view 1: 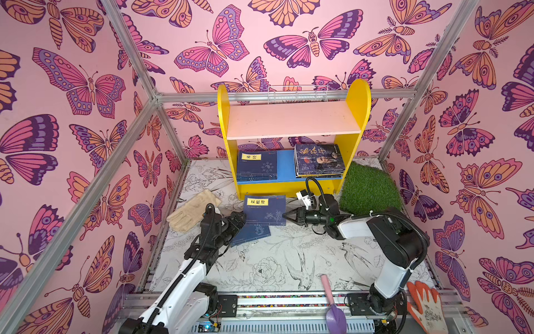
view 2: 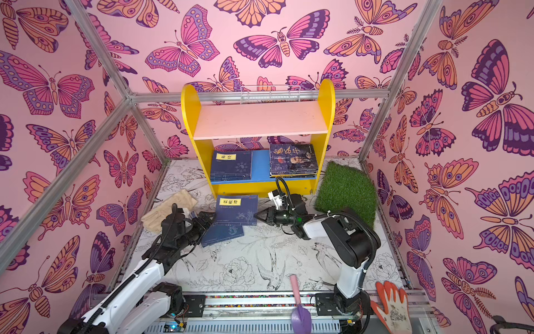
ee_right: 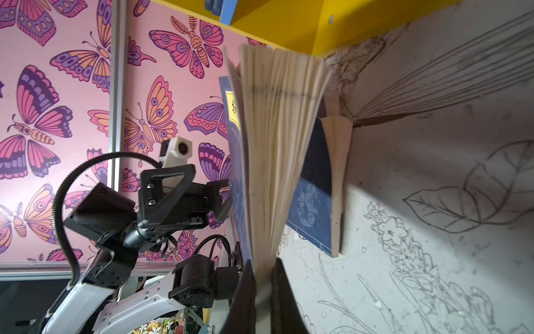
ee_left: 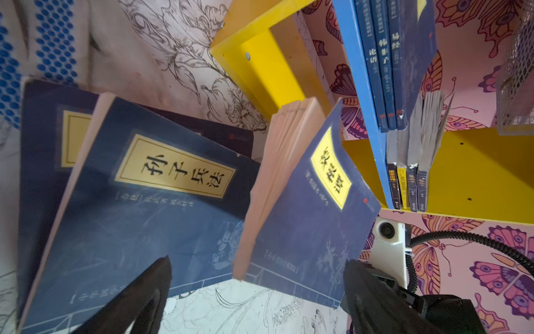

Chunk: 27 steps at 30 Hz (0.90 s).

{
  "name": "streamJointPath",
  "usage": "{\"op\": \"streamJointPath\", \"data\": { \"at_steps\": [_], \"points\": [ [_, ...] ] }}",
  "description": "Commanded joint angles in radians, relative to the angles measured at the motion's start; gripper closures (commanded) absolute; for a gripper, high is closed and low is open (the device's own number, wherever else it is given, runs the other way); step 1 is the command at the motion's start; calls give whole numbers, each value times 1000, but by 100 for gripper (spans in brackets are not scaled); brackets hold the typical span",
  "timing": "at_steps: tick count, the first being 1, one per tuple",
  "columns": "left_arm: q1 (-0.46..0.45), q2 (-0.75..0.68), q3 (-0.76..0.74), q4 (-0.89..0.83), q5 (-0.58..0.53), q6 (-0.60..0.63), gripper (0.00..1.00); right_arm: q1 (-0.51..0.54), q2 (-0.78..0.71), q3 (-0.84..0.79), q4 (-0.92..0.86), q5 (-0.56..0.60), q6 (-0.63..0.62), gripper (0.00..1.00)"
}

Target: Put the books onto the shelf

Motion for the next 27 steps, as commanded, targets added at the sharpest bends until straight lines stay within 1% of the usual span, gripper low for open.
{"op": "streamJointPath", "data": {
  "at_steps": [1, 3, 7, 8, 10, 11, 13, 15, 16, 18, 19, 20, 21, 23, 24, 27],
  "points": [
    [9, -3, 1, 61, 112, 13, 5, 1, -69, 11, 63, -54, 2, 100],
    [8, 8, 2, 102, 141, 25, 8, 1, -84, 19, 32, -65, -12, 100],
    [8, 42, 27, 146, 192, 56, 23, 2, -95, 36, 2, -92, -10, 100],
    [7, 48, 31, 163, 206, 60, 29, 3, -96, 42, -3, -95, -11, 100],
    [8, 58, 30, 217, 228, 53, 42, 5, -95, 50, -16, -97, -14, 100],
    [8, 63, 27, 250, 244, 43, 52, 7, -96, 55, -24, -94, -16, 100],
    [7, 75, 23, 303, 265, 20, 71, 7, -96, 61, -31, -86, -16, 100],
    [6, 89, 27, 314, 273, 6, 95, 7, -97, 66, -49, -61, -20, 100],
    [6, 96, 29, 315, 273, -1, 100, 7, -96, 66, -53, -50, -21, 100],
    [6, 99, 28, 322, 271, -13, 100, 7, -101, 63, -72, -21, -25, 91],
    [7, 95, 21, 338, 266, -26, 100, 7, -103, 61, -84, -5, -28, 82],
    [6, 85, 10, 365, 256, -42, 100, 7, -104, 56, -90, 8, -26, 70],
    [8, 73, -1, 394, 243, -58, 100, 6, -106, 48, -88, 17, -23, 64],
    [8, 34, -37, 468, 203, -94, 100, 6, -106, 28, -61, 21, -2, 55],
    [7, 14, -52, 494, 184, -102, 100, 7, -106, 20, -48, 21, 9, 52],
    [8, -46, -59, 528, 138, -98, 100, 10, -97, -3, 20, 18, 52, 50]
  ]
}}
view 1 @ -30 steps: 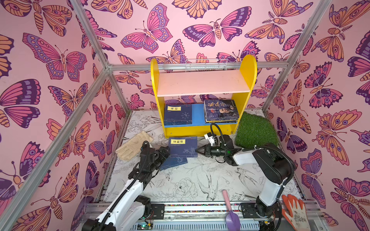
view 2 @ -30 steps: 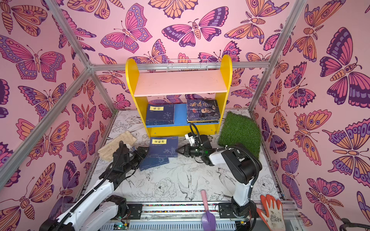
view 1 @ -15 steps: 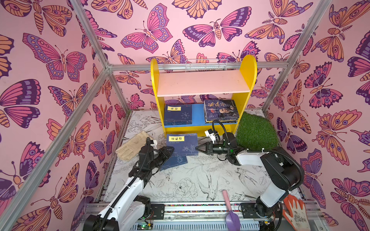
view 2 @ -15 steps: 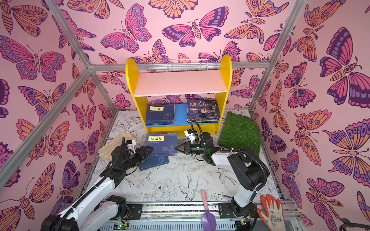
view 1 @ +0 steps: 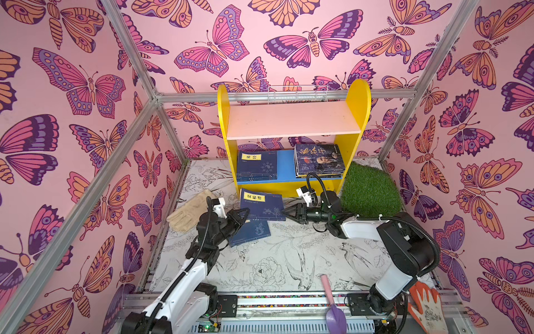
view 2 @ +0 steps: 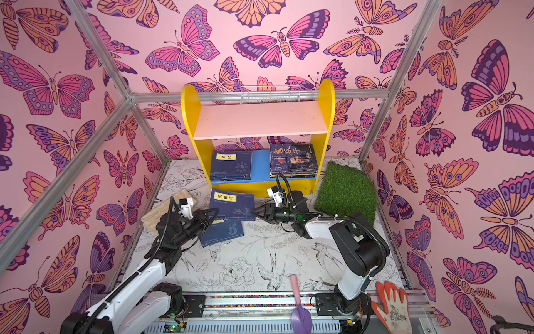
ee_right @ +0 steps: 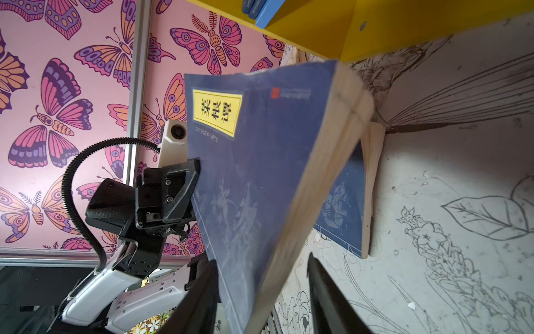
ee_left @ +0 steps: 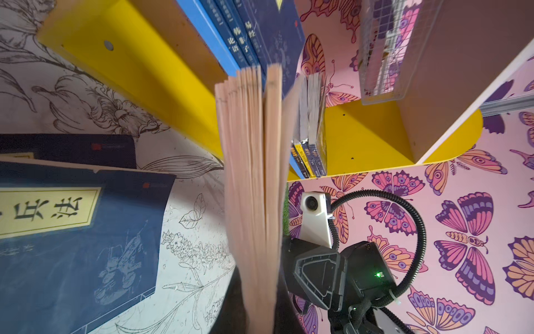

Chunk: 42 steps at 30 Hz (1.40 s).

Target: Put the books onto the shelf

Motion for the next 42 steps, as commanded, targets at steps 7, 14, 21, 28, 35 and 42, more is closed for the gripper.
{"op": "streamJointPath", "data": {
  "at_steps": [7, 14, 21, 28, 35, 42],
  "points": [
    [-1, -86, -9, 147, -63, 17, 100, 36, 11, 23, 156, -23, 86, 54],
    [-1, -66, -9, 148, -67, 37, 100, 52, 51, 55, 308, -30, 205, 69],
    [-3, -39, -9, 143, -73, 39, 100, 55, 39, 61, 363, 16, 253, 95],
    [-1, -100, 2, -266, -281, 18, 37, 45, -91, 87, 74, 89, 51, 100],
    [1, -118, 28, -662, -426, 16, 35, -21, -107, 169, -22, 116, 12, 100],
    [0, -137, -4, -685, -415, 6, 35, -40, -12, 390, -228, 150, -122, 100]
  ]
}}
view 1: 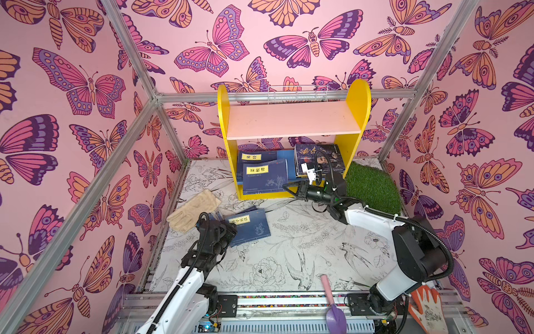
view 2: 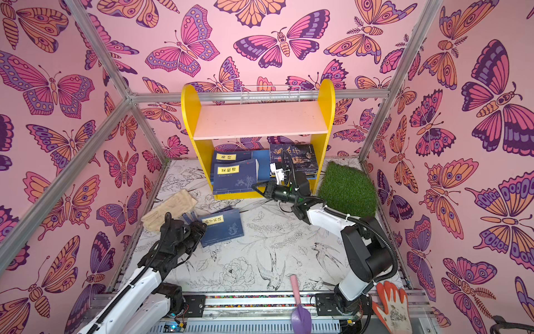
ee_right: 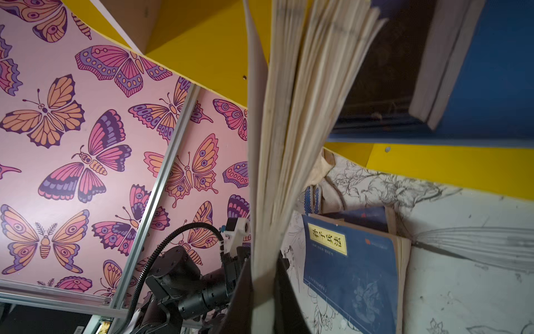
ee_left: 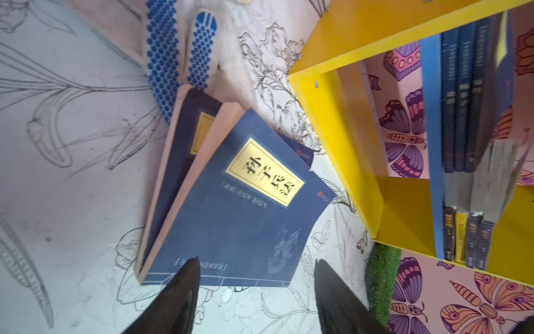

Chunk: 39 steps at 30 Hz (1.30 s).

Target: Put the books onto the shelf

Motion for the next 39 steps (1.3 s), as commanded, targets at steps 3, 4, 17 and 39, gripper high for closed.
{"op": "streamJointPath", "data": {
  "at_steps": [3, 4, 17, 39],
  "points": [
    [1, -16, -12, -68, -27, 13, 35, -14, 118, 188, -101, 44, -79, 100],
    [2, -12, -7, -69, -26, 20, 35, -16, 145, 220, -108, 51, -79, 100],
    [2, -1, 10, -86, -25, 73, 34, -17, 388, 528, -170, 121, -37, 100],
    [4, 17, 6, -87, -25, 57, 35, -13, 454, 581, -321, 63, -46, 100]
  ]
}}
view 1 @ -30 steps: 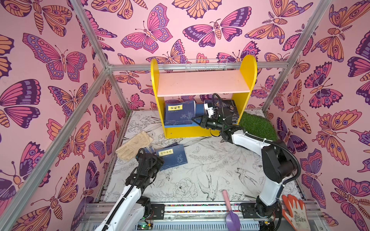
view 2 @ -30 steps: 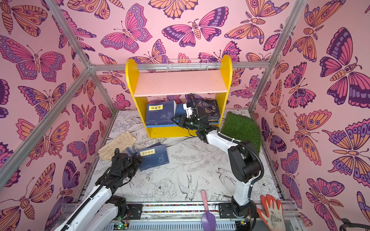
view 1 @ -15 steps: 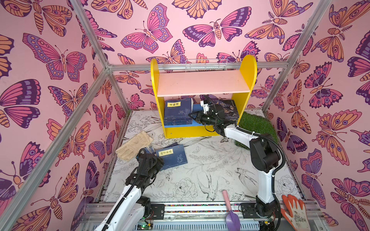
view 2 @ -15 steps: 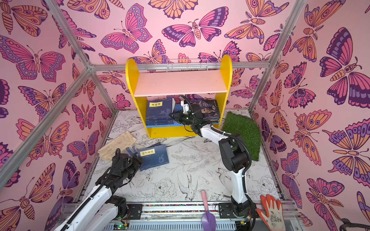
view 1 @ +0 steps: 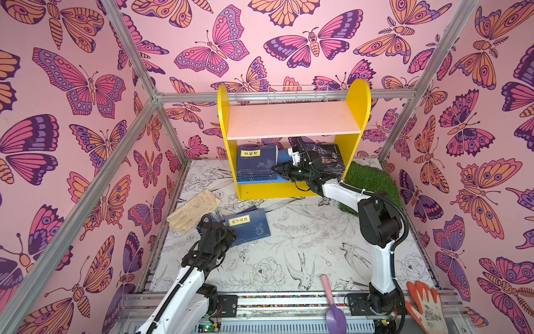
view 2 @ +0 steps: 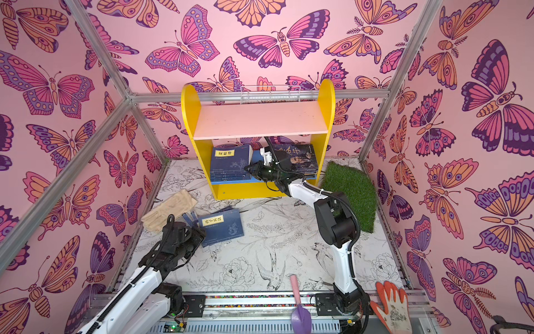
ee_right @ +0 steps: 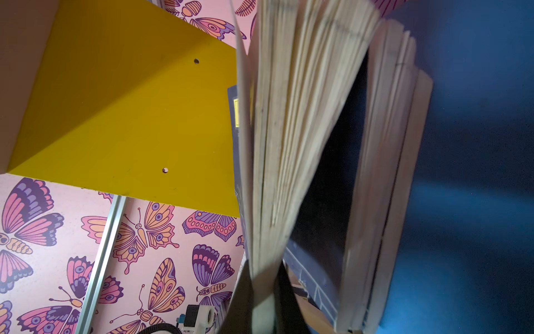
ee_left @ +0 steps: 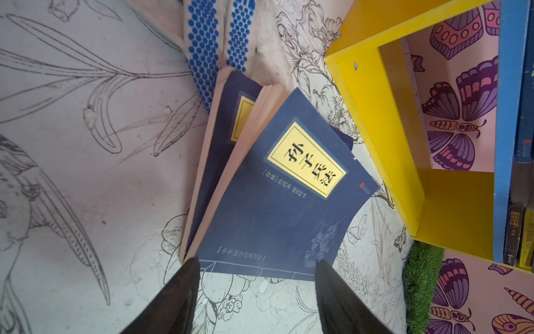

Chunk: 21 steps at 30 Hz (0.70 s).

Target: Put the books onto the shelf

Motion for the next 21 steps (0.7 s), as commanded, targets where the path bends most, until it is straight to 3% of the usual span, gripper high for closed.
{"op": "streamJointPath", "data": {
  "at_steps": [1, 6, 14, 21],
  "points": [
    [3, 2, 8, -19, -10, -2, 35, 1, 19, 41, -69, -16, -28, 100],
    [2, 2, 8, -17, -10, -9, 35, 1, 27, 68, -129, -15, -53, 97],
    [2, 3, 6, -18, -5, -24, 35, 4, 16, 177, -384, 75, -173, 58],
    [3, 18, 13, -17, -1, -25, 35, 5, 18, 307, -592, 166, -286, 46]
  ]
}}
